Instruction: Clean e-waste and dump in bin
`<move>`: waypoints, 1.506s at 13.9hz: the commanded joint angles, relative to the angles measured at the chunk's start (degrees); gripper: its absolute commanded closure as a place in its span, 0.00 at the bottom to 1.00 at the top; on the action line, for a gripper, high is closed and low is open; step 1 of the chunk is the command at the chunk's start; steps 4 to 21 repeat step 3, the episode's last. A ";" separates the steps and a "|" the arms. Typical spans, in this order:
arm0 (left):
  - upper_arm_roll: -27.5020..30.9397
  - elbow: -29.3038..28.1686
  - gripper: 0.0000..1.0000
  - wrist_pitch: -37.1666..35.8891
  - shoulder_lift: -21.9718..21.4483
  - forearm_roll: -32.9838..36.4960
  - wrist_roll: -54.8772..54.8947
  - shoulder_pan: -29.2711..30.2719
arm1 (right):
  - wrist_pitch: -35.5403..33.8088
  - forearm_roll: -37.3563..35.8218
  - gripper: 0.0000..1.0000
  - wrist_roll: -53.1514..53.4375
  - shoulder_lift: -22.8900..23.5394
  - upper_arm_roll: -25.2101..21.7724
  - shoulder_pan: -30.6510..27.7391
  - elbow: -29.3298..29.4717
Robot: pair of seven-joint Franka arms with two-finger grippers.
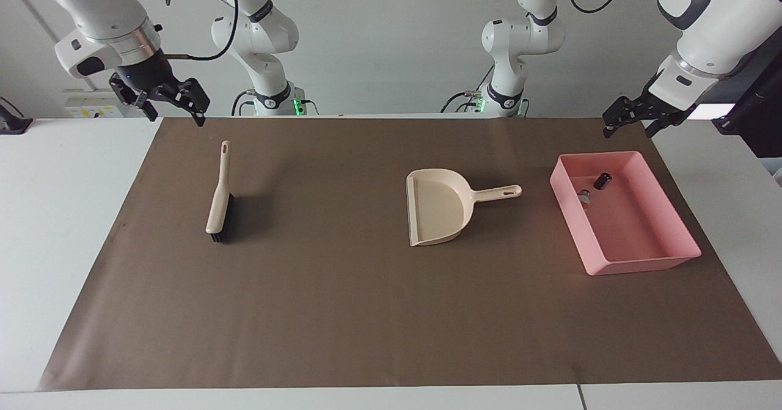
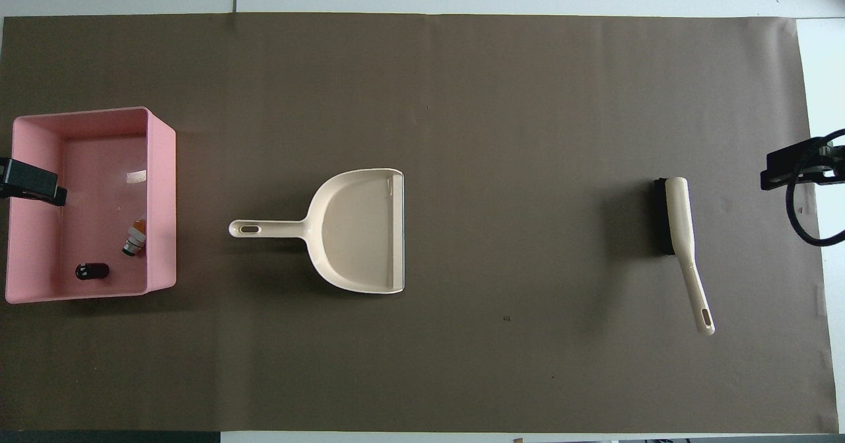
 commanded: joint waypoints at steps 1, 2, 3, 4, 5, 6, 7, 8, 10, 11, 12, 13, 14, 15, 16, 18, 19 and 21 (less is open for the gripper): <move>0.17 -1.45 0.01 -0.51 -1.44 0.77 -0.61 -0.17 | 0.80 0.94 0.01 -0.90 -0.34 0.34 -0.60 -0.68; 0.17 -1.54 0.01 -0.51 -1.44 0.77 -0.61 -0.26 | 0.80 0.94 0.01 -0.90 -0.34 0.34 -0.60 -0.68; 0.17 -1.80 0.01 -0.43 -1.53 0.77 -0.61 -0.26 | 0.80 0.94 0.01 -0.98 -0.25 0.34 -0.68 -0.68; 0.17 -1.80 0.01 -0.43 -1.53 0.77 -0.61 -0.26 | 0.80 0.94 0.01 -0.98 -0.25 0.34 -0.68 -0.68; 0.17 -1.80 0.01 -0.43 -1.53 0.77 -0.61 -0.26 | 0.80 0.94 0.01 -0.98 -0.25 0.34 -0.68 -0.68; 0.17 -1.80 0.01 -0.43 -1.53 0.77 -0.61 -0.26 | 0.80 0.94 0.01 -0.98 -0.25 0.34 -0.68 -0.68; 0.17 -1.80 0.01 -0.43 -1.53 0.77 -0.61 -0.26 | 0.80 0.94 0.01 -0.98 -0.25 0.34 -0.68 -0.68; 0.17 -1.80 0.01 -0.43 -1.53 0.77 -0.61 -0.26 | 0.80 0.94 0.01 -0.98 -0.25 0.34 -0.68 -0.68; 0.17 -1.80 0.01 -0.43 -1.53 0.77 -0.61 -0.26 | 0.80 0.94 0.01 -0.98 -0.25 0.34 -0.68 -0.68; 0.17 -1.80 0.01 -0.43 -1.53 0.77 -0.61 -0.26 | 0.80 0.94 0.01 -0.98 -0.25 0.34 -0.68 -0.68; 0.17 -1.80 0.01 -0.43 -1.53 0.77 -0.61 -0.26 | 0.80 0.94 0.01 -0.98 -0.25 0.34 -0.68 -0.68; 0.17 -1.80 0.01 -0.43 -1.53 0.77 -0.61 -0.26 | 0.80 0.94 0.01 -0.98 -0.25 0.34 -0.68 -0.68; 0.17 -1.80 0.01 -0.43 -1.53 0.77 -0.61 -0.26 | 0.80 0.94 0.01 -0.98 -0.25 0.34 -0.68 -0.68; 0.17 -1.80 0.01 -0.43 -1.53 0.77 -0.61 -0.26 | 0.80 0.94 0.01 -0.98 -0.25 0.34 -0.68 -0.68; 0.17 -1.80 0.01 -0.43 -1.53 0.77 -0.61 -0.26 | 0.80 0.94 0.01 -0.98 -0.25 0.34 -0.68 -0.68; 0.17 -1.80 0.01 -0.43 -1.53 0.77 -0.61 -0.26 | 0.80 0.94 0.01 -0.98 -0.25 0.34 -0.68 -0.68; 0.17 -1.80 0.01 -0.43 -1.53 0.77 -0.61 -0.26 | 0.80 0.94 0.01 -0.98 -0.25 0.34 -0.68 -0.68; 0.17 -1.80 0.01 -0.43 -1.53 0.77 -0.61 -0.26 | 0.80 0.94 0.01 -0.98 -0.25 0.34 -0.68 -0.68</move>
